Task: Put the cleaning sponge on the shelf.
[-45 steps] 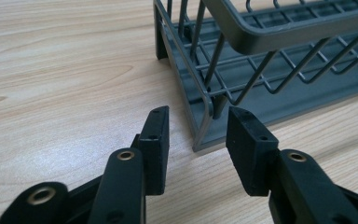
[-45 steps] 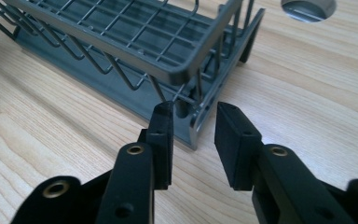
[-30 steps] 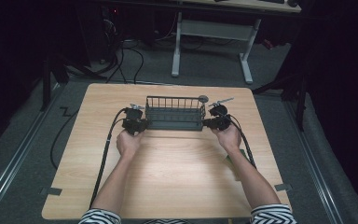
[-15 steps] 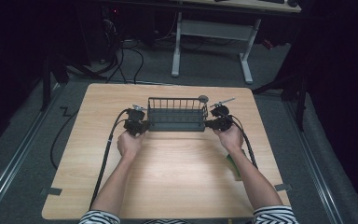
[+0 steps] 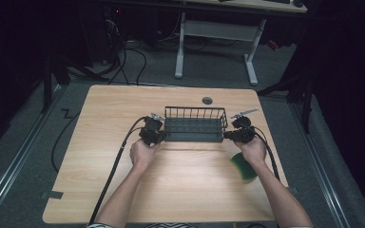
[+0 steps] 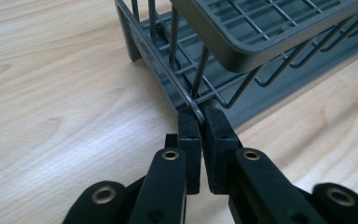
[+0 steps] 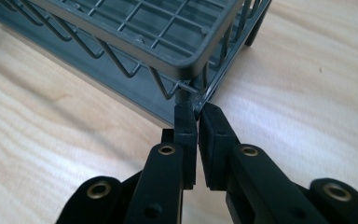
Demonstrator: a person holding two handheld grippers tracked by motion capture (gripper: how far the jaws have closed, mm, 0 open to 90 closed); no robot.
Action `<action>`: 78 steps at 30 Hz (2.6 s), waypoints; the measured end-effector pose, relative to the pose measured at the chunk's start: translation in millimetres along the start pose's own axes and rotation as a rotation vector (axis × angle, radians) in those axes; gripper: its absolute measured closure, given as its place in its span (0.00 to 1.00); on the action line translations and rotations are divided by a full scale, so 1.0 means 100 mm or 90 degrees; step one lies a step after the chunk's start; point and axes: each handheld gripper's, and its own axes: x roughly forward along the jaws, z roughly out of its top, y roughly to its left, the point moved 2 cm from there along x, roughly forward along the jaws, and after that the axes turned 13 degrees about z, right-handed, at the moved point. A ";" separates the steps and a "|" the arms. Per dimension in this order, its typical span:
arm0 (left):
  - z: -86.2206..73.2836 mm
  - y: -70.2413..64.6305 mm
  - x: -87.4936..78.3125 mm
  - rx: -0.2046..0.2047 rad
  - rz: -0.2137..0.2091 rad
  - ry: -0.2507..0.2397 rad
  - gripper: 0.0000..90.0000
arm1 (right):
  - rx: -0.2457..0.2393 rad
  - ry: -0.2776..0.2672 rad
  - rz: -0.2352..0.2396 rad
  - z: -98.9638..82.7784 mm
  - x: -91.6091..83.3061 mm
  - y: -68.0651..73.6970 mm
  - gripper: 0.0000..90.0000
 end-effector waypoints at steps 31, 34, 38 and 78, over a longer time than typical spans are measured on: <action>-0.37 -0.17 -0.37 -0.045 -0.011 -0.037 0.64 | -0.020 -0.014 0.014 -0.44 -0.29 0.19 0.64; -0.43 -0.10 -0.45 -0.056 -0.004 -0.054 0.52 | -0.012 -0.030 0.005 -0.46 -0.33 0.19 0.54; -0.54 0.00 -0.52 -0.070 0.005 -0.064 0.44 | -0.005 -0.055 0.007 -0.53 -0.36 0.19 0.48; -1.40 0.33 -0.63 -0.072 0.132 -0.060 0.37 | 0.015 -0.144 -0.076 -1.40 -0.47 0.25 0.23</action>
